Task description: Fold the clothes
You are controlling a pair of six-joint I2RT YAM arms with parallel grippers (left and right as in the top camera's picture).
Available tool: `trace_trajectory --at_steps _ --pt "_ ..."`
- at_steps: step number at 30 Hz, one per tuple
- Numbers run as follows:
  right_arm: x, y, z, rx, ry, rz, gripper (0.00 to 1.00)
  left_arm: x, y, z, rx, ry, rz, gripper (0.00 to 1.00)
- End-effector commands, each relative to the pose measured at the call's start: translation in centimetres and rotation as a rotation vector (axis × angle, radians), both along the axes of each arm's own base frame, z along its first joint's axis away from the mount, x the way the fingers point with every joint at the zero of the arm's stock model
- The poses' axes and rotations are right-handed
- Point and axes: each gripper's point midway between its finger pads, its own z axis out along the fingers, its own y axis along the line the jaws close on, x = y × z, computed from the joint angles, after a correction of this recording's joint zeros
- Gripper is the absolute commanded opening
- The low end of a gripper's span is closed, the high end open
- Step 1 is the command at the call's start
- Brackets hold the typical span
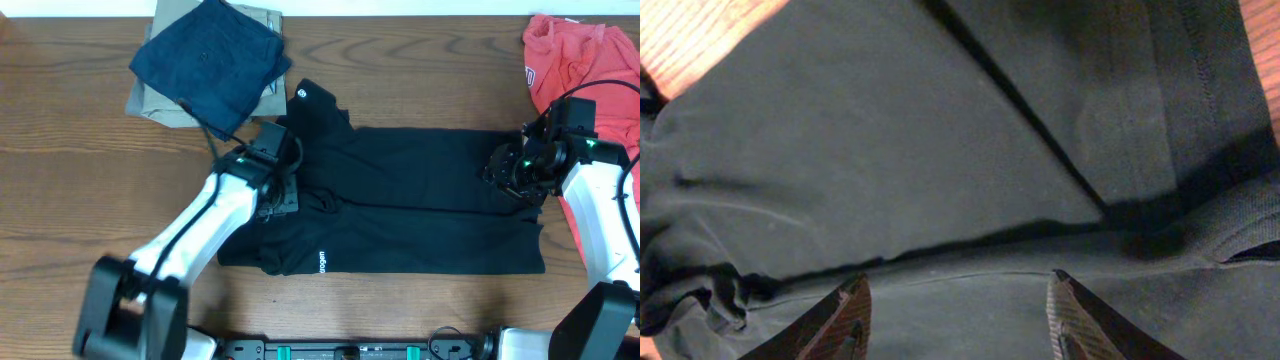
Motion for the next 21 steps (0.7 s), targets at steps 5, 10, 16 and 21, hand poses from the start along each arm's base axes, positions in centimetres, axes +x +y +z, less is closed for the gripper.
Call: trace_trajectory --at_steps 5,10,16,21 --pt "0.1 0.4 0.0 0.014 0.005 0.005 0.55 -2.2 2.0 -3.6 0.109 0.156 0.004 0.06" --pt "0.0 0.5 0.0 0.014 0.009 0.005 0.54 -4.1 2.8 -4.2 0.140 0.230 0.006 0.06" --pt "-0.6 0.3 -0.2 0.002 0.034 -0.002 0.53 -8.2 3.7 -6.7 0.138 0.332 0.053 0.06" --pt "-0.9 0.1 -0.5 -0.005 0.051 -0.018 0.53 -9.8 3.5 -7.6 0.094 0.373 0.066 0.06"
